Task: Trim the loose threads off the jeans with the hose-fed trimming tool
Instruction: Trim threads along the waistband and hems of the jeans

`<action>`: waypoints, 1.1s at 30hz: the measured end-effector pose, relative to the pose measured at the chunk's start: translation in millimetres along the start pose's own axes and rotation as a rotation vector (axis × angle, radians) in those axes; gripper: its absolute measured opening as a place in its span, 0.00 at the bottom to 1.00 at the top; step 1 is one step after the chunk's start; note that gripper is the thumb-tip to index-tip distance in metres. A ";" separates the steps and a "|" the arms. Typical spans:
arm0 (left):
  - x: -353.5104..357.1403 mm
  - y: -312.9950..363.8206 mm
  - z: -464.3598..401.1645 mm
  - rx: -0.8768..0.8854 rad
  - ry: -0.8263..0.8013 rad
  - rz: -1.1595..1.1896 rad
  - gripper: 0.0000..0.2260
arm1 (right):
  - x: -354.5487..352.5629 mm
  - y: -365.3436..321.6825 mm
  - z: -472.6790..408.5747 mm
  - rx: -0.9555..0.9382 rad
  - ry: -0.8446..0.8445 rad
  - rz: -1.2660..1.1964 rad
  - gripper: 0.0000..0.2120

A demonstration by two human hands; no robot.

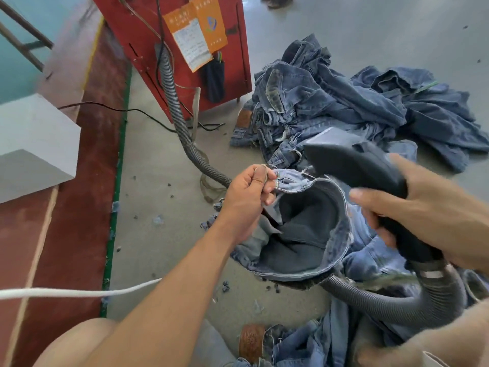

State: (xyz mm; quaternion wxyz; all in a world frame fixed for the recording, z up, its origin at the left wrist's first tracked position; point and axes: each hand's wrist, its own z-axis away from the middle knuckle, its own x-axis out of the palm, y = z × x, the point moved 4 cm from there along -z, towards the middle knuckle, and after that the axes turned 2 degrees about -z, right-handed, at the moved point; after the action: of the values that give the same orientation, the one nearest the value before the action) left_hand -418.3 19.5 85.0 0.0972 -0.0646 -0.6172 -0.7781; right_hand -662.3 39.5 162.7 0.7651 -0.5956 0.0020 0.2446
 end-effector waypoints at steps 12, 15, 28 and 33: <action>5.2 -1.4 2.9 0.011 -0.208 -0.088 0.19 | 18.7 -0.1 -1.8 0.101 -0.262 -0.034 0.13; 8.8 -4.9 5.0 0.013 -0.257 -0.121 0.16 | 25.7 -5.7 -4.8 0.046 -0.283 -0.074 0.08; 9.8 -5.2 7.0 0.023 -0.284 -0.219 0.15 | 24.2 -4.9 -7.6 0.085 -0.228 -0.140 0.12; 8.0 -5.8 7.6 0.002 -0.274 -0.252 0.16 | 11.4 2.2 -19.9 0.117 0.062 -0.300 0.15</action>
State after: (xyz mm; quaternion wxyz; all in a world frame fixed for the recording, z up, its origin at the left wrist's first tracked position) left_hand -427.6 27.5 83.0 -0.0860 -0.0918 -0.6288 -0.7673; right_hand -647.3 26.0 151.6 0.8261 -0.5508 -0.0490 0.1087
